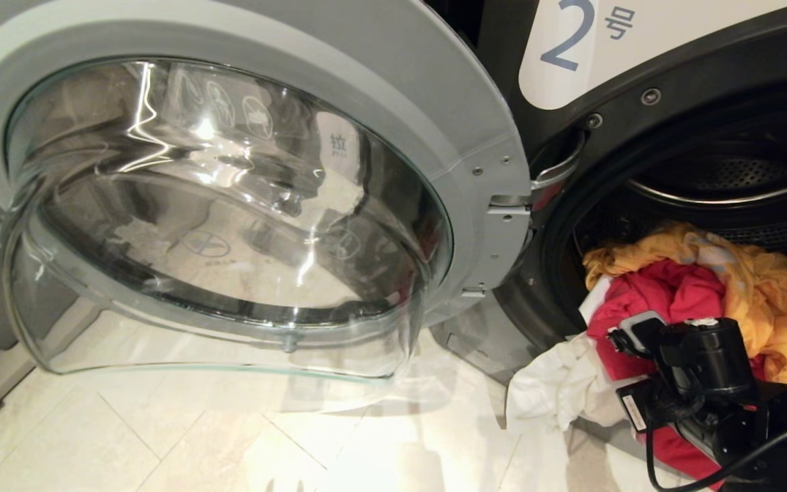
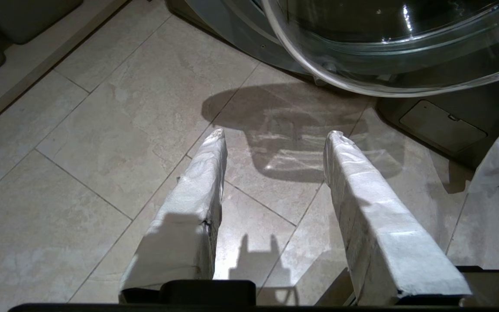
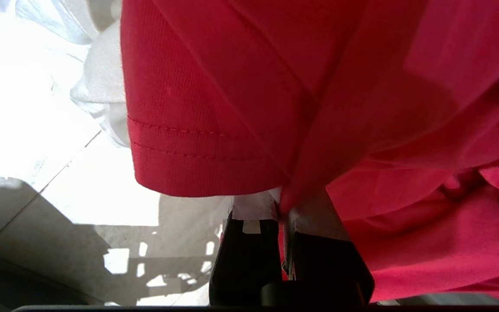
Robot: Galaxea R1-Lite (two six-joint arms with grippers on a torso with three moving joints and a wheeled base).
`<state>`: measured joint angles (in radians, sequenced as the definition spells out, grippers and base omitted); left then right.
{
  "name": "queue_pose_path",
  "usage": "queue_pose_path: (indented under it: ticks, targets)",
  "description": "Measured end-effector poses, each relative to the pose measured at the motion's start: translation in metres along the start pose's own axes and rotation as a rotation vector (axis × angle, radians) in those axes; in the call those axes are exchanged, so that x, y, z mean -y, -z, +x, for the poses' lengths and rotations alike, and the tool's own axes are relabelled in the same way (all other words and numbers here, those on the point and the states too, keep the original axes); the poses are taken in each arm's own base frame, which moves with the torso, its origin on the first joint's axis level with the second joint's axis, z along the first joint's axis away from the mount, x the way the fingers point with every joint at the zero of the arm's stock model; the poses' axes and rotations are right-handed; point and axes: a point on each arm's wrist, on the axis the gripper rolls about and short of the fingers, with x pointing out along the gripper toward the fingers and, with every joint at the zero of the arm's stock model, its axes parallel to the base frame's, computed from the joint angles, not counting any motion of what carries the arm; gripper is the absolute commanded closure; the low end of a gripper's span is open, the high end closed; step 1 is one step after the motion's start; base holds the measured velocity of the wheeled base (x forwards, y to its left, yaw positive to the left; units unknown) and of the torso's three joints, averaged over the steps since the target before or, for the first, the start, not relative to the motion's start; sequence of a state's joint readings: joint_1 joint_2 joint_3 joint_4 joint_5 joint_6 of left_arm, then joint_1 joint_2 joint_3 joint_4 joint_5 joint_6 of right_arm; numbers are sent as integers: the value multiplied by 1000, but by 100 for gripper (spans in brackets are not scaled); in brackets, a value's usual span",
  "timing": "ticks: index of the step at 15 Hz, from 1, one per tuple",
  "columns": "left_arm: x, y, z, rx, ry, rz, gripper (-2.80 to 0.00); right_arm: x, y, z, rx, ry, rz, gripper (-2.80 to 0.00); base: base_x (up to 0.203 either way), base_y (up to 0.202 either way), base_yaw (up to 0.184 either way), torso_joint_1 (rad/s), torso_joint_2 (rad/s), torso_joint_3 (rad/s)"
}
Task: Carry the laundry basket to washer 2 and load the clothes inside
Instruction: Place the clothes into the washing machine
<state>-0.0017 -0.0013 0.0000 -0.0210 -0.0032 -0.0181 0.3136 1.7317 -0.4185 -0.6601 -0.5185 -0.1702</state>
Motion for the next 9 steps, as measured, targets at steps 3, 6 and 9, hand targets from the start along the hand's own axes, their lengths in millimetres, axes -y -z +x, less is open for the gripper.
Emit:
queue_pose_path:
  ticks: [3, 6, 9]
  targets:
    - [0, 0, 0, 0, 0, 0, 0, 4, -3, -6, 25, 6, 12, 0, 0, 0, 0, 0, 0, 0]
    - [0, 0, 0, 0, 0, 0, 0, 18, -32, -15, 145, 49, 90, 0, 0, 0, 0, 0, 0, 0]
    - [0, 0, 0, 0, 0, 0, 0, 42, -50, -21, 263, 131, 193, 0, 0, 0, 0, 0, 0, 0]
